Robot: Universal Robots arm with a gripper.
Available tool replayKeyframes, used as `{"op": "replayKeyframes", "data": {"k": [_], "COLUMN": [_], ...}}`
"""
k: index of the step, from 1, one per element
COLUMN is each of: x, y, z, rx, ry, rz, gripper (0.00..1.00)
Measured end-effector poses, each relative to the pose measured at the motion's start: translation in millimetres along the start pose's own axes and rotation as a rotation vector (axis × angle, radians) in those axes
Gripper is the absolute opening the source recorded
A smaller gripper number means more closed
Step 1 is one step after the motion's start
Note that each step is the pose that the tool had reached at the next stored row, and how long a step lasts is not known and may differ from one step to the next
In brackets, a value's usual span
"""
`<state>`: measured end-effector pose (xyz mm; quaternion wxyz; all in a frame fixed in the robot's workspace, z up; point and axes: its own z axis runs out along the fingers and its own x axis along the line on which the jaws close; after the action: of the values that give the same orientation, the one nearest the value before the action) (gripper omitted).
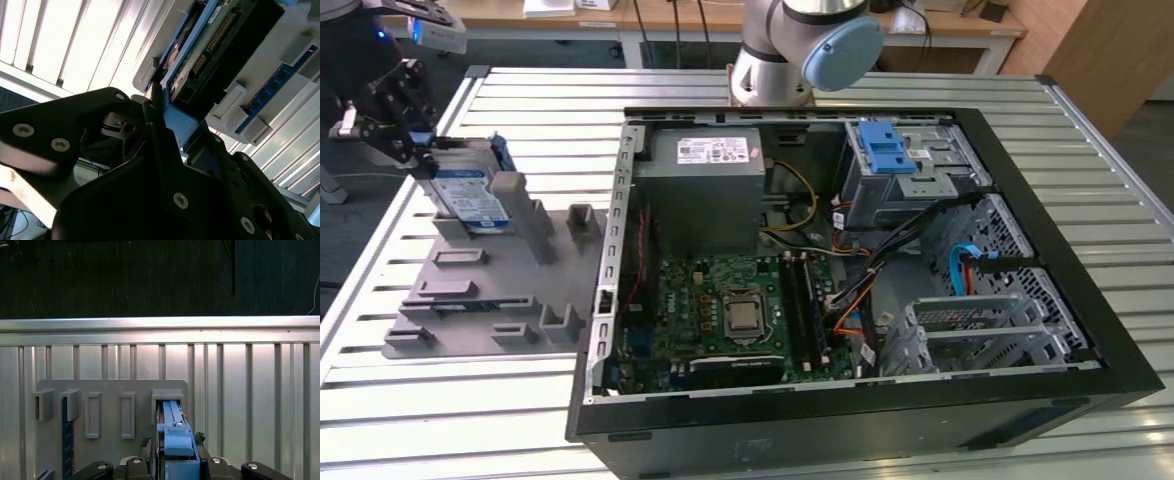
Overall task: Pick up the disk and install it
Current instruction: 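Pick up the disk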
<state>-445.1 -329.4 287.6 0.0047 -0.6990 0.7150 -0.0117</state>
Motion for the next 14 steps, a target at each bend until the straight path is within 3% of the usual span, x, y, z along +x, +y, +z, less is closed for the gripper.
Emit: {"op": "replayKeyframes", "data": {"k": [2, 3, 14], "x": [0.0, 0.0, 0.0], "y": [0.0, 0.0, 0.0], "z": [0.0, 0.0, -1.4], "rx": [-0.0001, 0.0000, -0.0002], "ry": [0.0000, 0.0000, 0.0001], "rz": [0.000, 0.000, 0.000], "gripper": [0.43, 0.36, 0.36]}}
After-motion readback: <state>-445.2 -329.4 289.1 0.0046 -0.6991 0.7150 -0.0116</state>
